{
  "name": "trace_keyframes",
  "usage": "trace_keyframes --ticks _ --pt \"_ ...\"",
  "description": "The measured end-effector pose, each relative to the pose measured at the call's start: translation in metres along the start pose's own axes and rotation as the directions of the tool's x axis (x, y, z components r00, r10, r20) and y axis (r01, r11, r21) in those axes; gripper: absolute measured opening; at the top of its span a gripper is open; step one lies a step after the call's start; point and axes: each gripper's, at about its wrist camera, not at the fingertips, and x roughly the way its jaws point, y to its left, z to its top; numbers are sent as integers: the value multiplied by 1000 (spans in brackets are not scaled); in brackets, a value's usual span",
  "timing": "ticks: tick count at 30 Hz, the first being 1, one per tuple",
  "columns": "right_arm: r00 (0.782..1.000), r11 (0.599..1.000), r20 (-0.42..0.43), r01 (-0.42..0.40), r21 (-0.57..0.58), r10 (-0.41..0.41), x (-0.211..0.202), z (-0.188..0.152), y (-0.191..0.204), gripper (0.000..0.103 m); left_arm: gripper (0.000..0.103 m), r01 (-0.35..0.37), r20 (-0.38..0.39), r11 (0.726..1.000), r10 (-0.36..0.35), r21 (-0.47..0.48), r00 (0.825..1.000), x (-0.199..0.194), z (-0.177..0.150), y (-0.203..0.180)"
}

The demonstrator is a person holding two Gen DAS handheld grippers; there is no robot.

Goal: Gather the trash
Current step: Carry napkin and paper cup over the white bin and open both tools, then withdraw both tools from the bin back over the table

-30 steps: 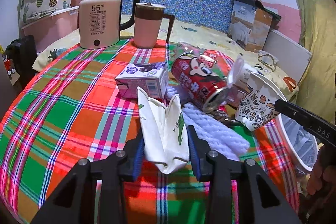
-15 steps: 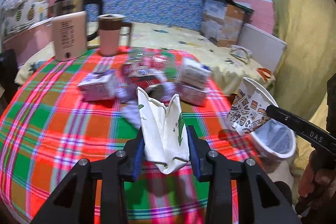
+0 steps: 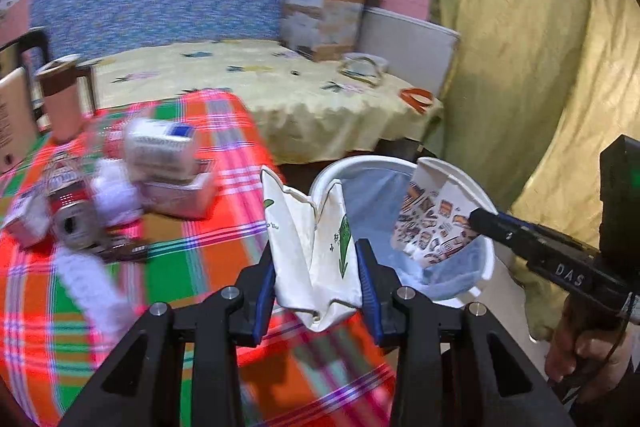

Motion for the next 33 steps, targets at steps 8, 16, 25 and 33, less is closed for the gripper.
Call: trace_keyframes --ticks 8,16,25,33 --pt "998 998 -49 38 48 -36 8 -13 -29 22 40 78 -71 996 -74 47 995 39 6 -30" --pt "994 994 -84 71 83 -64 10 -16 -46 24 45 105 -114 992 -97 65 989 60 6 -49" --pt "996 994 -58 76 75 -72 0 -14 -44 28 54 102 -92 994 -99 27 991 50 7 -44" --pt "998 998 -15 57 39 -57 -14 -12 -27 33 54 55 -40 998 -54 6 998 26 7 -35"
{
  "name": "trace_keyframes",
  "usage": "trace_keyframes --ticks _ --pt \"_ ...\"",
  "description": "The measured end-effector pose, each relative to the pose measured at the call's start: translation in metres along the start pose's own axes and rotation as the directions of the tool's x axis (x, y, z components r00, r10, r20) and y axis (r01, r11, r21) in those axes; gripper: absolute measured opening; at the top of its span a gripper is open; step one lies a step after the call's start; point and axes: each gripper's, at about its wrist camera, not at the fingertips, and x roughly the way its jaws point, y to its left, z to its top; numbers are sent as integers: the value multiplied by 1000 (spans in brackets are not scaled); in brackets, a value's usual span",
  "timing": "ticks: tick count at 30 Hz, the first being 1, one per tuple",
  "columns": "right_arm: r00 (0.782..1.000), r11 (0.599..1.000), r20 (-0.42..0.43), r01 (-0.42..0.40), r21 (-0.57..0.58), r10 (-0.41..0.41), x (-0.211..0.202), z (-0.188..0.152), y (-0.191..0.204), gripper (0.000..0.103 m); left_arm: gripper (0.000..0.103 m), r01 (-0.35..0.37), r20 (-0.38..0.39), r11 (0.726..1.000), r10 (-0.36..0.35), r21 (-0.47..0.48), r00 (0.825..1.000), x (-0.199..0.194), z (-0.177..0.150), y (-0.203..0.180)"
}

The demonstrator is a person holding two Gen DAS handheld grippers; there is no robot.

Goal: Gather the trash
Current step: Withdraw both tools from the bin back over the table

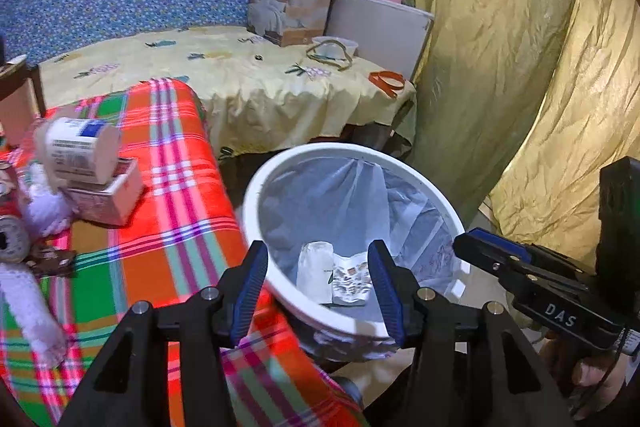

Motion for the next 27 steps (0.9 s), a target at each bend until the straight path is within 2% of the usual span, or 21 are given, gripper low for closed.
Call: trace_keyframes --ticks 12,27 --pt "999 995 -3 -46 -93 46 -10 -2 36 34 54 -77 50 997 78 -32 996 -41 -18 19" --pt "992 977 -21 -125 -172 123 -16 -11 76 34 54 -158 85 981 168 -116 982 -78 -41 53"
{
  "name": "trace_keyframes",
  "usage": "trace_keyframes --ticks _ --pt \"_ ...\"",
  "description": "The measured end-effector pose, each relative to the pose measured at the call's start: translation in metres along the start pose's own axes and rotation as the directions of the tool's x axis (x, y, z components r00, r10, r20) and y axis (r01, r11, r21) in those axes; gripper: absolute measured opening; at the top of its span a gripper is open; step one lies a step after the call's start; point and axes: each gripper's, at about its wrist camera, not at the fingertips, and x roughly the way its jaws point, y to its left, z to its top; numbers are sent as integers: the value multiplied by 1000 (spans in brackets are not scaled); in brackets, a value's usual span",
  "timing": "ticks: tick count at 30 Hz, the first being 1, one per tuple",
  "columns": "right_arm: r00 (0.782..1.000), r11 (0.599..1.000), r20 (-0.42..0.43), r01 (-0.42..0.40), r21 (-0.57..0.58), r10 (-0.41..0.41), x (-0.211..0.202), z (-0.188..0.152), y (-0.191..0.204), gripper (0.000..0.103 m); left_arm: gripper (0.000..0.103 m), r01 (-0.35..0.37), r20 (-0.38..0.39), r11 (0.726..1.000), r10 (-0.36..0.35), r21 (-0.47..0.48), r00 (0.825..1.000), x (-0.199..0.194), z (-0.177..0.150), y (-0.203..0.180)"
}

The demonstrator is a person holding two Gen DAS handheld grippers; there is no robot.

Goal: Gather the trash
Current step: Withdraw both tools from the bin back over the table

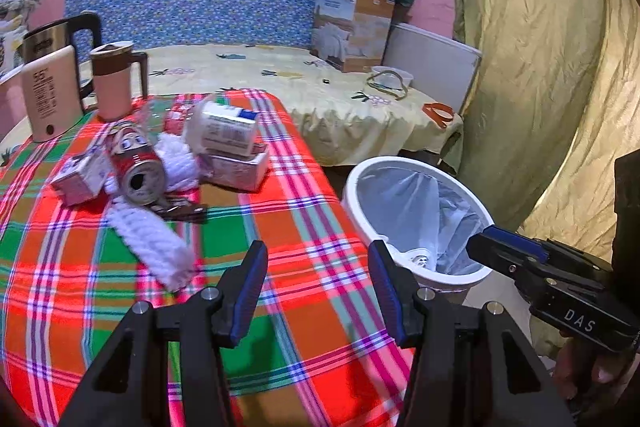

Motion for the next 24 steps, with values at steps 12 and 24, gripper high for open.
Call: trace_keyframes --ticks 12,24 --pt "998 996 -17 -66 -52 65 13 5 27 41 54 -101 9 992 102 -70 995 -11 -8 44" --pt "993 990 -41 -111 -88 108 32 10 45 55 54 -216 -48 956 210 -197 976 1 -10 101"
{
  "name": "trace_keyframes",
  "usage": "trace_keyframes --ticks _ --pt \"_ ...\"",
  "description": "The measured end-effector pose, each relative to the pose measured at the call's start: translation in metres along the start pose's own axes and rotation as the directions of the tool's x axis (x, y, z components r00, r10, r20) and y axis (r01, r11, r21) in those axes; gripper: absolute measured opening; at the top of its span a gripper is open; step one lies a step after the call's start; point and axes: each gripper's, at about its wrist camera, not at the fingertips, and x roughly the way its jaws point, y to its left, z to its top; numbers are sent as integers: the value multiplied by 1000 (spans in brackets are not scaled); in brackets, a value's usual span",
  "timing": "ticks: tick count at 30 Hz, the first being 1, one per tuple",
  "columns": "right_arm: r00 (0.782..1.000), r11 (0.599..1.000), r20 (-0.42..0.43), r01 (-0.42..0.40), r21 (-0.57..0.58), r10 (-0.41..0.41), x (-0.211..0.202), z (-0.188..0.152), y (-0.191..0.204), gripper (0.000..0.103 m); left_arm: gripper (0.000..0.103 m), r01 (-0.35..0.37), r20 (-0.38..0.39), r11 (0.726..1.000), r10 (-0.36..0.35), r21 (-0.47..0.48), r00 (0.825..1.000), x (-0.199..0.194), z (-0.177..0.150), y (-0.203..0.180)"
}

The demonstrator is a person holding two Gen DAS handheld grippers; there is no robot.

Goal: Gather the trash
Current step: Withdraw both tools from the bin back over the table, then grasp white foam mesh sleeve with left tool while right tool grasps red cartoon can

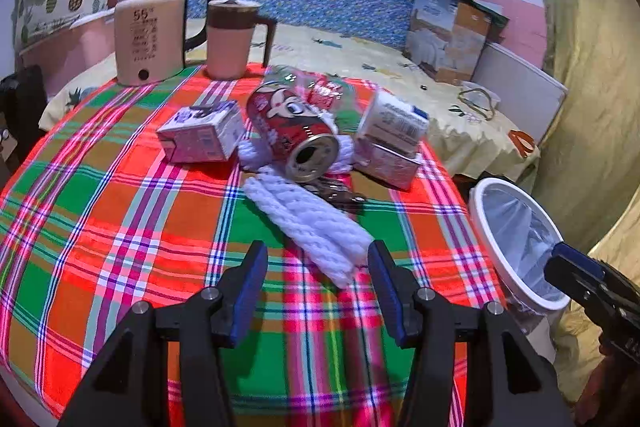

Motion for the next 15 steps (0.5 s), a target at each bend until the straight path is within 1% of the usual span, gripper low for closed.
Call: trace_keyframes --ticks 8,13,15 --pt "1000 1000 1 4 -3 -4 10 9 -2 55 55 -13 -27 997 11 -76 1000 28 12 3" --pt "1000 1000 -6 5 -1 -5 16 12 -3 55 55 -45 -62 991 38 -126 997 50 17 3" --pt "1000 1000 -11 4 0 -4 20 14 -4 55 55 -59 -72 990 50 -126 996 56 17 2"
